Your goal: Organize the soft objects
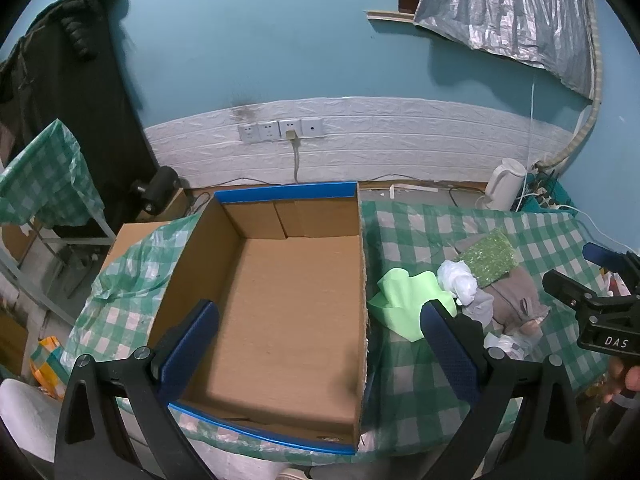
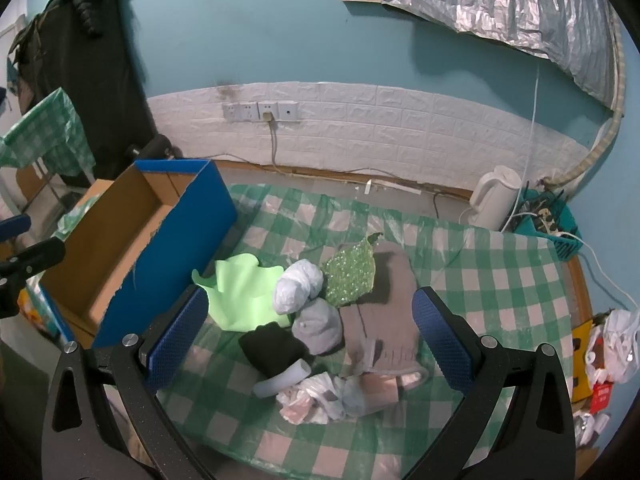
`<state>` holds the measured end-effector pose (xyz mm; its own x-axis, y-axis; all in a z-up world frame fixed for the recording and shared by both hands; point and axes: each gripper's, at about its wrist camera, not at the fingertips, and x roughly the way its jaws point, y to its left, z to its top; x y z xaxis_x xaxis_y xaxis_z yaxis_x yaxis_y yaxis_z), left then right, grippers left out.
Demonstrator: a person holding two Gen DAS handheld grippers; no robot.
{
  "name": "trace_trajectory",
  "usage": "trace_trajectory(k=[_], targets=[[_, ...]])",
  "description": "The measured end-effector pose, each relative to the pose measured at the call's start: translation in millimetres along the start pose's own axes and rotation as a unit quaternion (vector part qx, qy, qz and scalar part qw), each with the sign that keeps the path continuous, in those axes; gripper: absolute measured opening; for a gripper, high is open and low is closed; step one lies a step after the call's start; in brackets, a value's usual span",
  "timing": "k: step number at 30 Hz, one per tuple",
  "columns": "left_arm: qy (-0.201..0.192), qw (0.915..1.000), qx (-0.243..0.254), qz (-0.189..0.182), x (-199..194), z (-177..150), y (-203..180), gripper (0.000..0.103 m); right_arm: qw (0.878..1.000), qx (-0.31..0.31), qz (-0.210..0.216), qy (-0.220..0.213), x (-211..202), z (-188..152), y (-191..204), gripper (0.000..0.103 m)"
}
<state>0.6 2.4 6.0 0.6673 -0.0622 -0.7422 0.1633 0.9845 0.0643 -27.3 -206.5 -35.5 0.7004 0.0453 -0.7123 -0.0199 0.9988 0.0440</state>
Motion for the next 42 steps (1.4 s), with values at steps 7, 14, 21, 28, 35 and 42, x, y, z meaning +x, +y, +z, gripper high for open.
trace_trajectory(k=[7, 14, 21, 28, 35, 42], targets=[[0.002, 1.0000, -0.001, -0.001, 0.8, -2.2, -1.3, 0.101, 1.000, 0.000, 0.000, 0.000, 0.3, -0.1, 0.1, 0.101], [0.003, 1.0000, -0.001, -0.001, 0.8, -3.0, -1.5, 0.101, 1.000, -0.001, -0.001, 0.002, 0.3, -0.2, 0.5, 0.101], [0.004, 1.0000, -0.001, -0.002, 0.8, -4.5, -2.1, 0.101, 1.000, -0.003, 0.001, 0.004, 4.4, -4.8, 1.8, 0.101], [0.006, 1.0000, 0.000, -0.002, 1.0, -5.3, -2.2, 0.101, 1.000, -0.004, 0.001, 0.007, 6.2, -9.5, 3.0, 0.101], [0.013, 0.9999, 0.000, -0.001, 3.3, -5.3, -2.6, 0.101, 1.000, -0.004, 0.000, 0.008, 6.6, -8.6, 3.1, 0.101], [0.014, 0.9999, 0.000, 0.001, 5.5, -4.6, -2.5, 0.101, 1.000, -0.003, 0.000, 0.009, 7.8, -9.4, 2.4, 0.101]])
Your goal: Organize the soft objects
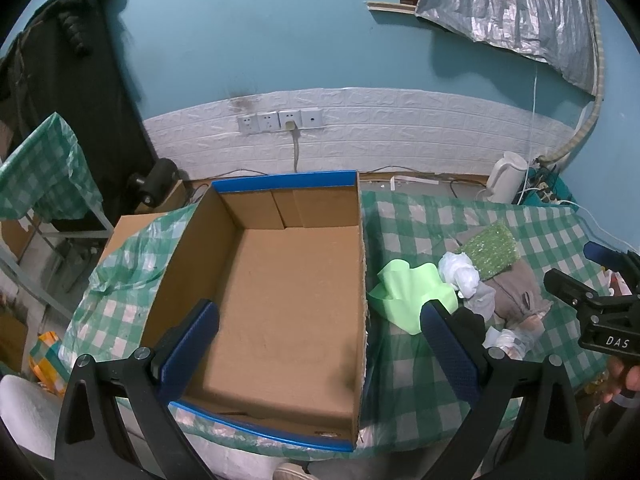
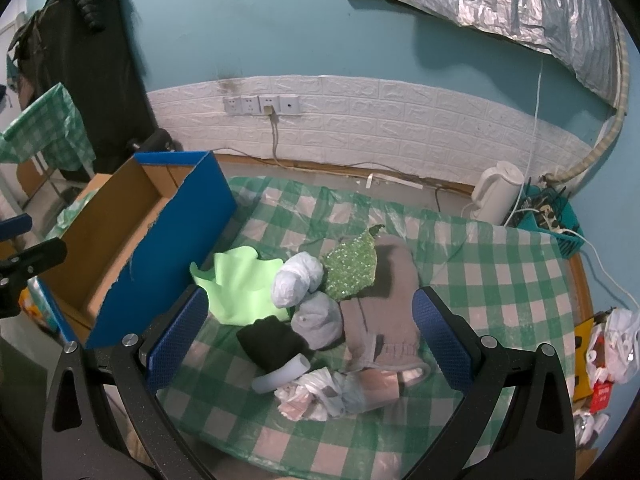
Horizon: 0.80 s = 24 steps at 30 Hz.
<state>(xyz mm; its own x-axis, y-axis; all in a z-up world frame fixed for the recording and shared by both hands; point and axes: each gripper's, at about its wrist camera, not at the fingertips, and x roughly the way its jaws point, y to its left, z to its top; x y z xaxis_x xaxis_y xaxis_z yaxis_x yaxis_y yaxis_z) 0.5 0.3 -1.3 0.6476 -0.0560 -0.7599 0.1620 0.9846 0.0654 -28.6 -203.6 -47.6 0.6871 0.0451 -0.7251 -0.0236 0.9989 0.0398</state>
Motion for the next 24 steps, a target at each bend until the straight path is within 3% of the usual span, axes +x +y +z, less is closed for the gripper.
trace_trajectory(k=[24], targets=[[0.014, 0.9999, 0.006, -0.005, 10.4, -2.3, -9.0, 0.101, 1.000, 0.000, -0.003, 0.010, 2.8, -1.5, -7.9, 0.101]])
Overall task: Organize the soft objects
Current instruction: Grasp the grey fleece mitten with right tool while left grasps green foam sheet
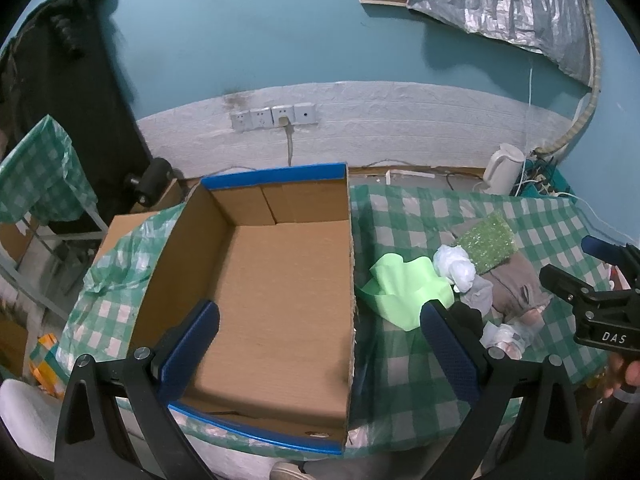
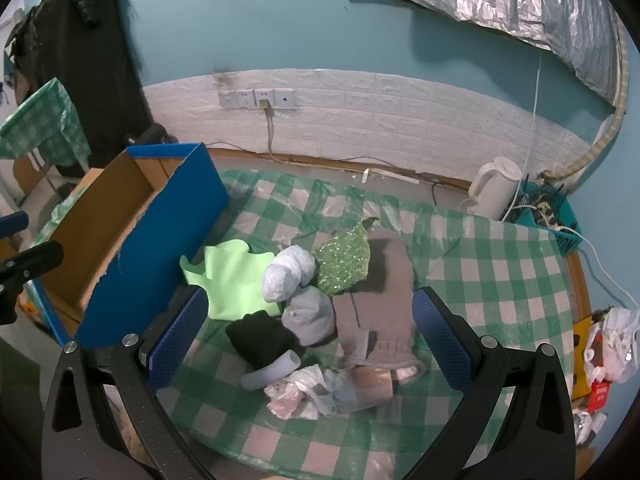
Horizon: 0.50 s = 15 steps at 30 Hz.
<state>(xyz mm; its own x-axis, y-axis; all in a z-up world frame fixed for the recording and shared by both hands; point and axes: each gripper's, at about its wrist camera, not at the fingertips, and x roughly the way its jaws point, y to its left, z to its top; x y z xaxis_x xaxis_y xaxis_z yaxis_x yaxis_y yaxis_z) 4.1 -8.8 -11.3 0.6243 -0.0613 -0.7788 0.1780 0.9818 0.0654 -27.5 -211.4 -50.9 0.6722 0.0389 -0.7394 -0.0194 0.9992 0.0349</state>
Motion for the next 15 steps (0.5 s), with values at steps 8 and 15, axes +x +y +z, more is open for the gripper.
trace_trajectory(k=[8, 15], targets=[[0.051, 0.9982, -0.020, -0.023, 24.9, -2.2, -7.7, 0.101, 1.000, 0.004, -0.009, 0.005, 6.5, 1.3, -13.0, 0.101], [0.066, 0.9974, 0.001, -0.027, 36.5, -2.1, -32.9, 0.101, 1.000, 0.013, -0.022, 0.018, 17.9, -1.8, -29.0, 0.101]])
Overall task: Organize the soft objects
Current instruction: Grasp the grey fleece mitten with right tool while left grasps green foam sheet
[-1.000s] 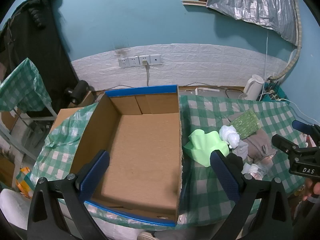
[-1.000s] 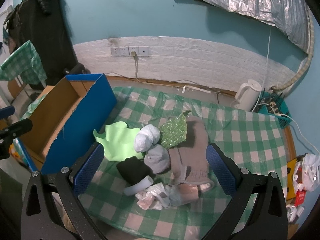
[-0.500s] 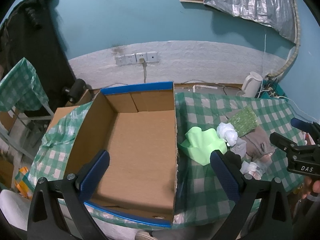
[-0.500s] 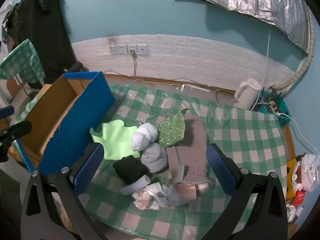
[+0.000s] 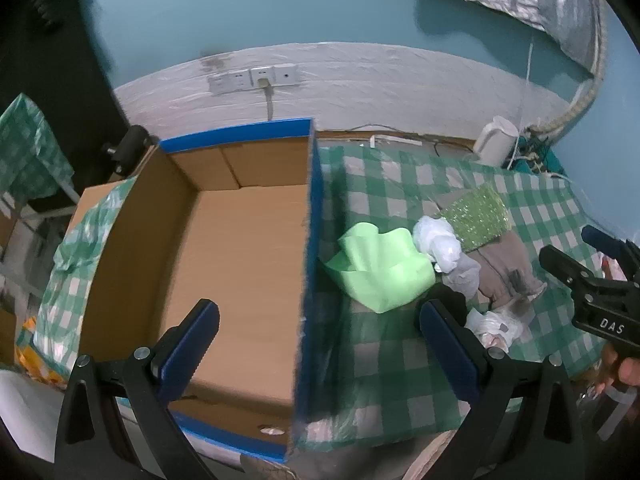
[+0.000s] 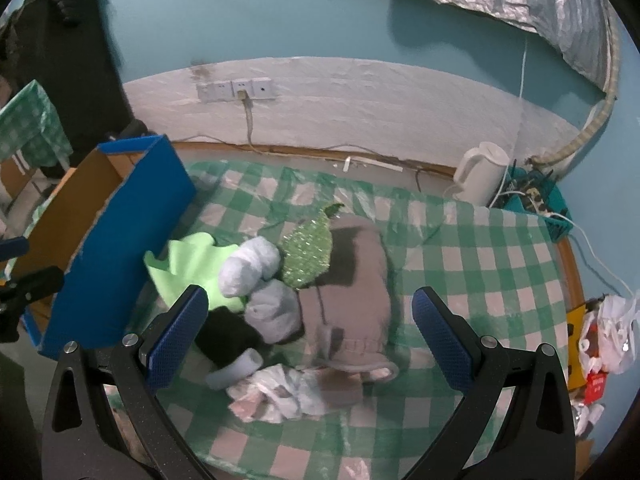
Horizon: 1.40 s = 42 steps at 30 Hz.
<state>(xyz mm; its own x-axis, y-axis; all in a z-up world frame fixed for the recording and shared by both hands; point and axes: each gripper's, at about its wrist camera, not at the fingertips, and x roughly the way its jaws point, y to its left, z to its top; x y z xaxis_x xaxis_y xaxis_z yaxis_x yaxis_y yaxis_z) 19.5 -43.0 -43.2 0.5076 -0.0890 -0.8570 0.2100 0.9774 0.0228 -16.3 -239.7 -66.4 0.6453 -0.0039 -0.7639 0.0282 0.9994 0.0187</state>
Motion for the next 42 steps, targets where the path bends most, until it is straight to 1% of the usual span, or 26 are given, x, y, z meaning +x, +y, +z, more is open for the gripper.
trace_trajectory(k=[10, 19, 22, 24, 28, 30, 32, 37, 39, 42], targets=[[0.031, 0.9991, 0.028, -0.006, 31.1, 6.3, -36.4, 0.101, 0.999, 0.020, -0.008, 0.031, 26.8, -6.9, -28.6, 0.101], [0.035, 0.9980, 0.053, -0.005, 53.3, 10.1, -60.9, 0.101, 0.997, 0.054, -0.001, 0.061, 56.8, -10.6, -57.3, 0.101], [0.046, 0.9974, 0.055, -0.003, 64.9, 10.7, -67.1, 0.101, 0.996, 0.056, 0.000, 0.074, 69.8, -10.3, -63.4, 0.101], [0.058, 0.9969, 0.054, -0.006, 73.6, 10.2, -69.9, 0.101, 0.995, 0.058, -0.002, 0.081, 78.4, -10.1, -64.9, 0.101], [0.076, 0.9955, 0.056, -0.007, 88.6, 8.5, -74.5, 0.101, 0.994, 0.053, 0.007, 0.100, 92.8, -11.6, -63.5, 0.101], [0.070, 0.9956, 0.062, 0.008, 92.3, 8.4, -77.4, 0.101, 0.993, 0.041, 0.001, 0.107, 99.1, -13.7, -59.1, 0.101], [0.067, 0.9953, 0.069, 0.014, 94.7, 8.8, -81.3, 0.101, 0.993, 0.032, -0.006, 0.115, 104.3, -15.8, -56.3, 0.101], [0.074, 0.9949, 0.068, -0.002, 98.6, 11.6, -87.9, 0.101, 0.991, 0.016, -0.018, 0.132, 117.4, -21.1, -52.5, 0.101], [0.075, 0.9946, 0.071, 0.000, 102.0, 14.1, -90.7, 0.101, 0.990, 0.008, -0.026, 0.141, 123.4, -23.9, -51.0, 0.101], [0.086, 0.9940, 0.068, -0.001, 110.7, 15.5, -90.2, 0.101, 0.988, 0.004, -0.025, 0.152, 131.8, -28.8, -49.6, 0.101]])
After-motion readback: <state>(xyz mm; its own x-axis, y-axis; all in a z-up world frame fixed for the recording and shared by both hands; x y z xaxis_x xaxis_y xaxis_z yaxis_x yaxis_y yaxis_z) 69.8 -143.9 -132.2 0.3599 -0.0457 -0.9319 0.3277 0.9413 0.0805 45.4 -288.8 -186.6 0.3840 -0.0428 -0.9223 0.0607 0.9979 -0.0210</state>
